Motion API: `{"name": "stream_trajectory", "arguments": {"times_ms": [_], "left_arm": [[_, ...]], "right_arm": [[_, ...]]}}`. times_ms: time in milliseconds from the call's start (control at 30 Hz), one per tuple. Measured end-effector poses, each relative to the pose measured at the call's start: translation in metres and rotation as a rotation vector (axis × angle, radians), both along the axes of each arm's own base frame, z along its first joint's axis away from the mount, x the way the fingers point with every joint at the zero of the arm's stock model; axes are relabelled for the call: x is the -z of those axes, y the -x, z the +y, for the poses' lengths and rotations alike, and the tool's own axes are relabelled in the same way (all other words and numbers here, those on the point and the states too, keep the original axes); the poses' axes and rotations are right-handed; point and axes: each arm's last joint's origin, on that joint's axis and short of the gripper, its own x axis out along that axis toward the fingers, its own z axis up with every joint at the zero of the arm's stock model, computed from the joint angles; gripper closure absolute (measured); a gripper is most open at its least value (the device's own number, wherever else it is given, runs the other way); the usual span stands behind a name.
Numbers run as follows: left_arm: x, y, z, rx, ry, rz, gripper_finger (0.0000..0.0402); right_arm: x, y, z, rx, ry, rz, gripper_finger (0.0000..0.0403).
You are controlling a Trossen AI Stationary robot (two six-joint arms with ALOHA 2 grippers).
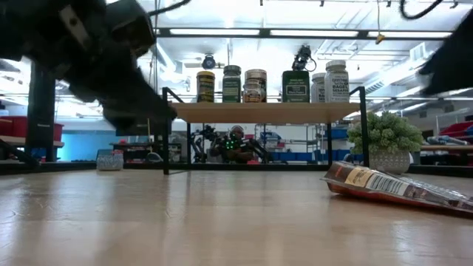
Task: Shelf spices
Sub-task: Put the brown seasoning bag on the shelf
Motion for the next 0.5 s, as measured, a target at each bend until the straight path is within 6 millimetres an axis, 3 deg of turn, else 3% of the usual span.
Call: {"name": "stream_trajectory", "arguments": {"times_ms": [100, 267, 500], "left_arm": [[-0.008, -0.004, -0.001, 0.019, -0.03, -0.089, 0.0383], [-0.017, -0.019, -0.007, 0.021, -0.088, -0.243, 0.0324], [-0.009, -0.049, -0.018, -0.006, -0.078, -0.272, 0.0224]], "right_arm": [[0.008, 0.019, 0.012, -0.079, 0.066, -0.129, 0.0242], [0.024, 0.046, 0.016, -0.113, -0.002, -0.203, 0.0253], [0.034, 0.057, 0.011, -0.097, -0.022, -0.3, 0.0266]]}}
